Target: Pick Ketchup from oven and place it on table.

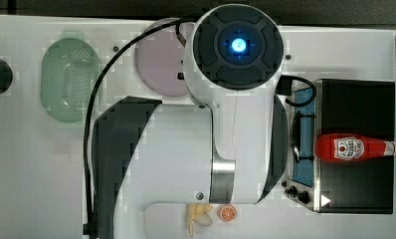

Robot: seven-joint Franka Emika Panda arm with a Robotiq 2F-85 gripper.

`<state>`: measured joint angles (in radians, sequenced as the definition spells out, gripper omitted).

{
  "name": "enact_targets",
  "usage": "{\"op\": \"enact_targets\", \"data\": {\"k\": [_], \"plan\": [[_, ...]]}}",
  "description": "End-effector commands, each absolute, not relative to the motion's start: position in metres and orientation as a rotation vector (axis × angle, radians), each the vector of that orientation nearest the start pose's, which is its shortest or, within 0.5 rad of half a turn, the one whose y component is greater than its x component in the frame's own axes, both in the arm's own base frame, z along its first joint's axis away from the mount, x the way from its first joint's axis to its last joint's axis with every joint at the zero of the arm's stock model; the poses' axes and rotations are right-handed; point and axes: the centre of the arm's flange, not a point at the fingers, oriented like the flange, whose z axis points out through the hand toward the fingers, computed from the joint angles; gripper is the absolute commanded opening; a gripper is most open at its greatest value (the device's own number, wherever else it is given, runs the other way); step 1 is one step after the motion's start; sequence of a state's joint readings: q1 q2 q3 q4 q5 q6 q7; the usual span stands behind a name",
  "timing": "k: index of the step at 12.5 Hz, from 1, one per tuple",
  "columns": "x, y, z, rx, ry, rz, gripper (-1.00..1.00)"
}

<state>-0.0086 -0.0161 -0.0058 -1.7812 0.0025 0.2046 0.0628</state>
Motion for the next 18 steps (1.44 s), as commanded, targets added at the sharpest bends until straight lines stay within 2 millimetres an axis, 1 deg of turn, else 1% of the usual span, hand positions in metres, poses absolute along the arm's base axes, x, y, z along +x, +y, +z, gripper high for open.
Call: {"op": "enact_targets", "data": {"k": [1,2,3,6,8,9,11,12,14,15,18], "plan": [[0.392,-0.014,0.625,-2.864,1.272,0.006,0.58],[0.393,-0.017,0.624,-2.859,1.278,0.009,0.84],[0.394,-0.021,0.623,-2.852,1.287,0.010,1.00],[0.406,-0.061,0.603,-2.785,1.388,0.074,1.00],[0.411,-0.093,0.590,-2.727,1.469,0.116,1.00],[0.414,-0.112,0.583,-2.691,1.513,0.107,1.00],[0.424,-0.152,0.575,-2.618,1.586,0.004,1.00],[0.432,-0.189,0.564,-2.581,1.662,-0.092,1.00],[0.437,-0.220,0.544,-2.548,1.738,-0.109,1.00],[0.440,-0.242,0.531,-2.514,1.790,-0.133,1.00],[0.449,-0.288,0.500,-2.453,1.894,-0.238,1.00]]}}
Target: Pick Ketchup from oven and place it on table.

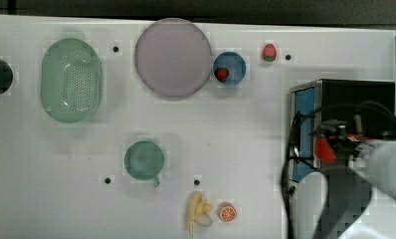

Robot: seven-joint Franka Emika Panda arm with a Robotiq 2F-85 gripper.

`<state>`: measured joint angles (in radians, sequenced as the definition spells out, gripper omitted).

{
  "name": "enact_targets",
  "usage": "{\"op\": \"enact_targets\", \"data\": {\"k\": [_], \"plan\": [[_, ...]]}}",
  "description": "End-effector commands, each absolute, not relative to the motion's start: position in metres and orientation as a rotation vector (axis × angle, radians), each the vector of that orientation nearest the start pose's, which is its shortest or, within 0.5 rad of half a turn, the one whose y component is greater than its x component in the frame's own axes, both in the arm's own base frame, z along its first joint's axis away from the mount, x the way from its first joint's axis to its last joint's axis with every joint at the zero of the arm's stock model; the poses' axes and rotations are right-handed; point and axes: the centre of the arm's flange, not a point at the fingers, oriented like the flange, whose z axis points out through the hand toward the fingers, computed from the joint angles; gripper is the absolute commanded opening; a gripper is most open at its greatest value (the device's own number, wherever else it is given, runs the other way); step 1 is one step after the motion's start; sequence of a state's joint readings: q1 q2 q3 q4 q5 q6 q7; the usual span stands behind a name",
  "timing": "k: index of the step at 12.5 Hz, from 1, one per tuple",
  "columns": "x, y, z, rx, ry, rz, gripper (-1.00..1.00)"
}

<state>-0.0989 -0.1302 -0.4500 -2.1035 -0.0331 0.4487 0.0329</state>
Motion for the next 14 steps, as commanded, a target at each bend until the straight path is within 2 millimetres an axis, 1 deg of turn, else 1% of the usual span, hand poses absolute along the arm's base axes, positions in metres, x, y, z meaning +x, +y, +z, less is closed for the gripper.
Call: {"op": "enact_targets", "data": {"k": [1,3,6,8,10,11,13,14], "plan": [[0.451,-0.298,0.490,-2.445,1.921,-0.246,1.00],[0.454,-0.321,0.462,-2.433,1.984,-0.265,1.00],[0.460,-0.347,0.430,-2.428,2.057,-0.293,1.00],[0.456,-0.357,0.411,-2.396,2.110,-0.231,1.00],[0.454,-0.363,0.392,-2.303,2.159,-0.176,1.00],[0.454,-0.365,0.388,-2.304,2.166,-0.174,1.00],[0.458,-0.367,0.390,-2.306,2.164,-0.225,1.00],[0.456,-0.369,0.388,-2.302,2.170,-0.219,0.78]]}}
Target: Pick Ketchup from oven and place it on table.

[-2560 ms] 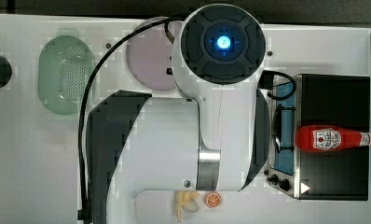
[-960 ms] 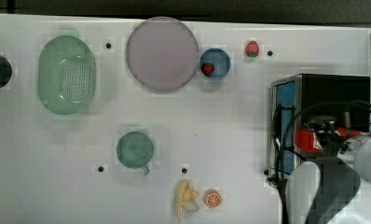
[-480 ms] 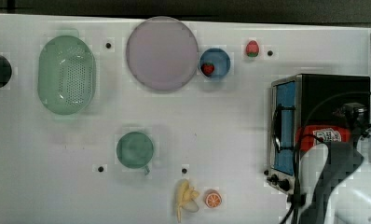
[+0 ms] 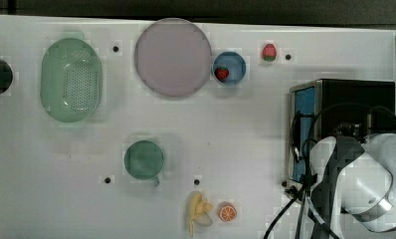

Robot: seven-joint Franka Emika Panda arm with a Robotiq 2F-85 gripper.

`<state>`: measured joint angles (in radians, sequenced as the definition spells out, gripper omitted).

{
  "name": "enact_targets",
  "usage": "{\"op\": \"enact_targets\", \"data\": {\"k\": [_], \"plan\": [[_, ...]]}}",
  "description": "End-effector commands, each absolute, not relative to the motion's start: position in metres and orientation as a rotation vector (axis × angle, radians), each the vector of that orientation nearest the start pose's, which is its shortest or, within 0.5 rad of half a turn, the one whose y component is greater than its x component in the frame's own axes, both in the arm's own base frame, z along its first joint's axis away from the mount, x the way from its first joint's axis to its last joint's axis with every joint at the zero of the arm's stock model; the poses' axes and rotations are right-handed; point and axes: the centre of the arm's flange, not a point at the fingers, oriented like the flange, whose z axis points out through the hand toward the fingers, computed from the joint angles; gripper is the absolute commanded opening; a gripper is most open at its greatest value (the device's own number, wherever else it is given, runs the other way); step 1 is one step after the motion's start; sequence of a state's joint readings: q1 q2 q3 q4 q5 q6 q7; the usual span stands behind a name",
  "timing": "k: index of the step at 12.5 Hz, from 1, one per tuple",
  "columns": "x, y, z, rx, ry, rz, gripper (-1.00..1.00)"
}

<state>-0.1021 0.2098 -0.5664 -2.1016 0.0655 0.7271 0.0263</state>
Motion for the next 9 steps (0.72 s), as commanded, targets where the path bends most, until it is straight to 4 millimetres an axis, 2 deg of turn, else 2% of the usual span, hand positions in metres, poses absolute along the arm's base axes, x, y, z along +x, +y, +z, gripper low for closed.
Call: {"op": "enact_targets", "data": {"k": [1,2,3,4,5,7,9], "plan": [[0.456,-0.369,0.384,-2.305,2.173,-0.210,0.40],[0.457,-0.369,0.381,-2.310,2.175,-0.203,0.16],[0.458,-0.369,0.383,-2.310,2.174,-0.210,0.01],[0.459,-0.370,0.387,-2.308,2.171,-0.223,0.01],[0.479,-0.356,0.425,-2.325,2.100,-0.298,0.01],[0.492,-0.326,0.456,-2.361,2.017,-0.242,0.01],[0.497,-0.289,0.483,-2.400,1.939,-0.122,0.01]]}}
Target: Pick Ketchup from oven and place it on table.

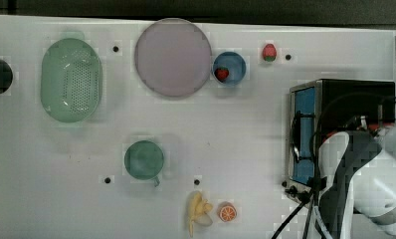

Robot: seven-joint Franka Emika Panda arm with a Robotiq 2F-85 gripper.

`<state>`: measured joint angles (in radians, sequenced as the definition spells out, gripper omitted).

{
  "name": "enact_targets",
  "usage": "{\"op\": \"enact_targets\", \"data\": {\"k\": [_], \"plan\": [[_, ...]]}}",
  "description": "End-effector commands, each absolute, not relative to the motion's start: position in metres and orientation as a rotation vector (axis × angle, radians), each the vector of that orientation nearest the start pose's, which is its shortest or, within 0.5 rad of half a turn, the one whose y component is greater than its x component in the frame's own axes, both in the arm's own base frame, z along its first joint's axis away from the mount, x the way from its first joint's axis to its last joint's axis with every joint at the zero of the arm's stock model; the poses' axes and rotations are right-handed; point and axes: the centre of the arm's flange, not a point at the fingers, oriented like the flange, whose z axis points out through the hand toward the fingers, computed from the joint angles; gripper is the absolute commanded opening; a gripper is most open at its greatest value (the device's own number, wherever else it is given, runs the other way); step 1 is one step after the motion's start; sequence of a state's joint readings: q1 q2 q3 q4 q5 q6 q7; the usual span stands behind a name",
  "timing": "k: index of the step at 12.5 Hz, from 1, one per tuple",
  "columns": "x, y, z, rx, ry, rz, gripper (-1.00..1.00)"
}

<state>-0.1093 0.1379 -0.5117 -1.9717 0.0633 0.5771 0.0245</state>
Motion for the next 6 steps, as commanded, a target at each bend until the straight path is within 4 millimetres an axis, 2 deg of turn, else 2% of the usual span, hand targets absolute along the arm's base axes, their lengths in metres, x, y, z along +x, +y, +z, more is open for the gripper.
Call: {"op": "enact_targets", "data": {"k": [1,2,3,4,5,6], "plan": [[0.499,-0.271,0.497,-2.400,1.917,-0.098,0.01],[0.501,-0.248,0.514,-2.396,1.895,-0.105,0.01],[0.507,-0.211,0.531,-2.423,1.833,-0.112,0.01],[0.510,-0.189,0.533,-2.445,1.801,-0.100,0.01],[0.514,-0.144,0.527,-2.493,1.748,-0.054,0.01],[0.514,-0.123,0.519,-2.507,1.741,-0.030,0.01]]}}
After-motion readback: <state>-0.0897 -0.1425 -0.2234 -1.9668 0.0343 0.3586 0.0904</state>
